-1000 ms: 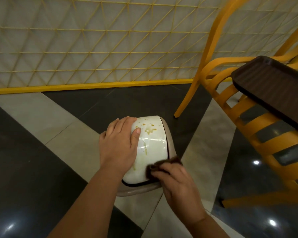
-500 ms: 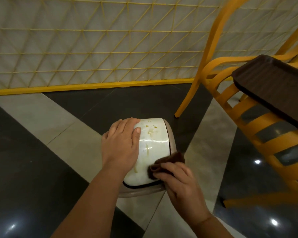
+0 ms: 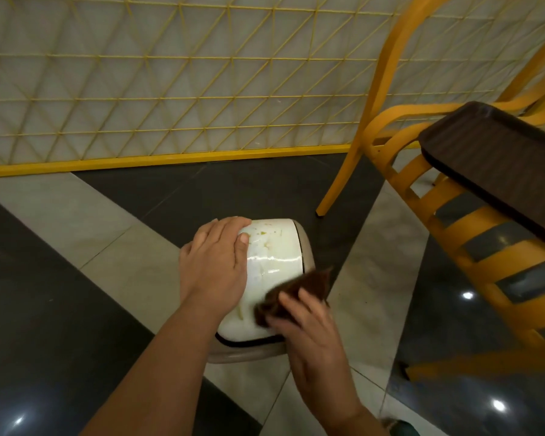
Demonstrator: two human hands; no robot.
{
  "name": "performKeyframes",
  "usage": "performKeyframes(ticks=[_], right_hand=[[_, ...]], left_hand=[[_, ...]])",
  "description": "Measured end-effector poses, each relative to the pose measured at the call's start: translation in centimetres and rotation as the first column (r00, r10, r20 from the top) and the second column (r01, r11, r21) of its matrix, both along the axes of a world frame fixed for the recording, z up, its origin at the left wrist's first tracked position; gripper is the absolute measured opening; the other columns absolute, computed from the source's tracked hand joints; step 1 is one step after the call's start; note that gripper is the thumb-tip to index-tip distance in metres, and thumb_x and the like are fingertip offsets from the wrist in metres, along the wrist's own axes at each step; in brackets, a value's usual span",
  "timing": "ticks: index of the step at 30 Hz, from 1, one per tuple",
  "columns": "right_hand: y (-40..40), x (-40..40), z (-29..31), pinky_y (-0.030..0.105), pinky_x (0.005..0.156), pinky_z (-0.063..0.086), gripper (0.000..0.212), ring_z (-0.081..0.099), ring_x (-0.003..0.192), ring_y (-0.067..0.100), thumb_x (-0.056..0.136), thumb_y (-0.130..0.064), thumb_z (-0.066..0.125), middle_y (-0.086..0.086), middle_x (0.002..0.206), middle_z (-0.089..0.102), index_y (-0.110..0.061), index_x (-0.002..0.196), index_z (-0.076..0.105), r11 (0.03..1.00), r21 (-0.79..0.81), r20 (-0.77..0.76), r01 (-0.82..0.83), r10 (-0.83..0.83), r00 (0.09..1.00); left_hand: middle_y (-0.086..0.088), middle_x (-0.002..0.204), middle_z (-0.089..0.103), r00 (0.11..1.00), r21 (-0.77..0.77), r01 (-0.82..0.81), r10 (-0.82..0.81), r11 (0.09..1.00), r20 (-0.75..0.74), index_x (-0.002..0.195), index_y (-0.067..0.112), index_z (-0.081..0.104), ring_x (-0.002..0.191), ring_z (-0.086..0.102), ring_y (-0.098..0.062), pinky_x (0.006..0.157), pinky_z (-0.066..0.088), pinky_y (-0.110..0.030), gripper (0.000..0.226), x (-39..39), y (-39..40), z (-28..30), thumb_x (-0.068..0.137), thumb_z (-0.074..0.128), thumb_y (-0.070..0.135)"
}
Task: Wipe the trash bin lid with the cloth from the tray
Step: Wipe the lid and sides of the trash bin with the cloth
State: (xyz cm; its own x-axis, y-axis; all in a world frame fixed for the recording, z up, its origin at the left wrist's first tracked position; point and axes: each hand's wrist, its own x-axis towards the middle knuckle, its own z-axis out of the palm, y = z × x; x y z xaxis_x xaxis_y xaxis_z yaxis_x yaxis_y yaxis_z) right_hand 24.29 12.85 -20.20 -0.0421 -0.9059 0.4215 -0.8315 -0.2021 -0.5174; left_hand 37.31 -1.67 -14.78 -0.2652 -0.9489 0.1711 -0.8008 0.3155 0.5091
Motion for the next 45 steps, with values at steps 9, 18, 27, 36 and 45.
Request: performKeyframes(ticks=[9, 18, 27, 36, 45], right_hand=[[-6.5, -2.7, 4.7, 0.017, 0.113, 0.013, 0.04, 0.03, 0.138, 0.011, 0.092, -0.011, 0.047, -0.002, 0.143, 0.048, -0.026, 0.127, 0.058, 0.996, 0.07, -0.002, 0.059, -0.059, 0.998], [1.7, -3.0, -0.9, 0.036, 0.102, 0.044, 0.03, 0.048, 0.127, 0.013, 0.102, -0.026, 0.04, -0.006, 0.131, 0.06, -0.027, 0.114, 0.068, 0.965, 0.047, -0.219, -0.259, 0.263, 0.94], [-6.9, -2.5, 5.5, 0.012, 0.11, 0.022, 0.031, 0.043, 0.125, 0.006, 0.092, -0.015, 0.05, -0.009, 0.129, 0.058, -0.028, 0.115, 0.067, 0.997, 0.054, 0.122, 0.06, -0.066, 0.99], [-1.2, -0.2, 2.6, 0.029, 0.111, 0.032, 0.027, 0.04, 0.132, 0.016, 0.098, -0.025, 0.042, -0.007, 0.136, 0.052, -0.036, 0.115, 0.06, 0.996, 0.015, 0.094, 0.083, -0.085, 0.992], [-8.2, -2.4, 6.7, 0.023, 0.106, 0.036, 0.03, 0.047, 0.121, 0.001, 0.096, -0.017, 0.048, -0.019, 0.124, 0.056, -0.035, 0.114, 0.064, 0.968, 0.181, 0.315, 0.173, -0.224, 0.922]], left_hand=[[0.013, 0.131, 0.05, 1.0, -0.005, -0.001, 0.001, 1.0, 0.02, 0.126, 0.037, 0.046, 0.129, 0.035, -0.012, 0.098, 0.032, -0.037, 0.035, -0.1, 0.0, -0.1, 0.099, 0.024, 0.036], [0.015, 0.132, 0.048, 1.0, 0.025, 0.016, -0.016, 1.0, 0.011, 0.126, 0.038, 0.045, 0.128, 0.034, -0.011, 0.101, 0.029, -0.037, 0.033, 0.1, 0.1, 0.0, 0.099, 0.027, 0.035], [0.012, 0.131, 0.05, 0.999, 0.0, 0.028, -0.028, 1.0, 0.028, 0.126, 0.037, 0.046, 0.127, 0.037, -0.012, 0.098, 0.033, -0.037, 0.033, 0.2, -0.2, -0.3, 0.099, 0.027, 0.037], [0.02, 0.129, 0.049, 0.991, 0.036, 0.132, -0.132, 0.991, 0.008, 0.122, 0.042, 0.046, 0.128, 0.034, -0.006, 0.098, 0.031, -0.036, 0.037, 0.7, -0.4, 0.0, 0.093, 0.023, 0.041], [0.017, 0.133, 0.049, 0.993, 0.036, 0.117, -0.118, 0.992, 0.021, 0.124, 0.041, 0.047, 0.131, 0.033, -0.008, 0.105, 0.031, -0.038, 0.041, 0.6, 0.1, 0.4, 0.092, 0.022, 0.044]])
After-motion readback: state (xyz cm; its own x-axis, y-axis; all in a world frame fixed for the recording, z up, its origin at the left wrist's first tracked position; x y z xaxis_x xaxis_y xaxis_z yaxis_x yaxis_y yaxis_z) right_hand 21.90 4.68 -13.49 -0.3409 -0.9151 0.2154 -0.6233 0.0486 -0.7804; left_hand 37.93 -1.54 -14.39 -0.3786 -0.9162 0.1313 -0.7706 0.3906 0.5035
